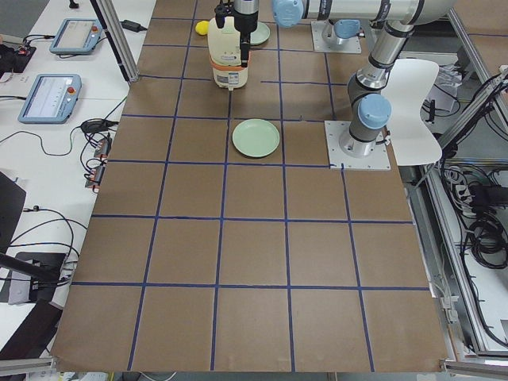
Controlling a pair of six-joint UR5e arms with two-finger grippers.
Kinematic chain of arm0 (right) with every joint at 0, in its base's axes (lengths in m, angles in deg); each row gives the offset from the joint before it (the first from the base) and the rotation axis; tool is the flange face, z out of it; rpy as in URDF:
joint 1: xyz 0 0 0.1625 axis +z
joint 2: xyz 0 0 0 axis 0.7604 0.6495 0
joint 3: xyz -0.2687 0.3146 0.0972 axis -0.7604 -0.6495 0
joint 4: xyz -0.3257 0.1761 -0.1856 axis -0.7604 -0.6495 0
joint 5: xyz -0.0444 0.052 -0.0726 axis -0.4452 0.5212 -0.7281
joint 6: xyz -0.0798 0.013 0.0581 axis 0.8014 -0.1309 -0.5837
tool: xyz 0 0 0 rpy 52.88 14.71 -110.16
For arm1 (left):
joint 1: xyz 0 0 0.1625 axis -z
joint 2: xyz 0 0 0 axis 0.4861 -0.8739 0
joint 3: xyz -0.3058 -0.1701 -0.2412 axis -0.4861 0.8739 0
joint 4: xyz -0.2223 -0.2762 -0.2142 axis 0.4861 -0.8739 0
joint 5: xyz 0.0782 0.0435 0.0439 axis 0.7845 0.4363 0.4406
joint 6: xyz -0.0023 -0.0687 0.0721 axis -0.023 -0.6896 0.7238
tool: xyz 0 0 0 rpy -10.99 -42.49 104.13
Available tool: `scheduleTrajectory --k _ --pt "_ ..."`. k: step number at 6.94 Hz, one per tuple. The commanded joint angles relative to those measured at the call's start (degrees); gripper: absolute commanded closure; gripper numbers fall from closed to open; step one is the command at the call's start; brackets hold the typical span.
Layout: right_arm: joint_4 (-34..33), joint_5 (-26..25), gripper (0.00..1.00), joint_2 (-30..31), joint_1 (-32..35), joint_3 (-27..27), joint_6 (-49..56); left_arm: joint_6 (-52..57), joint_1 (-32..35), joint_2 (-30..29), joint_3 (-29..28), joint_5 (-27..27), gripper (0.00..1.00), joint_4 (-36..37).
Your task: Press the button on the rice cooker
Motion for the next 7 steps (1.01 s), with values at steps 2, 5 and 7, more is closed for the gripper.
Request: scheduleTrajectory --k 2,5,7 --pt "-2.8 -0.8 0.00 -0.2 0.0 0.2 -0.4 0.0 0.0 0.0 0.0 0.0 0.00 0.0" --pt "-2.7 -0.8 0.00 0.3 0.0 1.2 -0.4 0.0 0.0 0.0 0.0 0.0 0.00 0.0" --pt "-3.3 -0.8 0.00 1.5 0.0 4.0 -0.4 0.0 0.0 0.0 0.0 0.0 0.00 0.0"
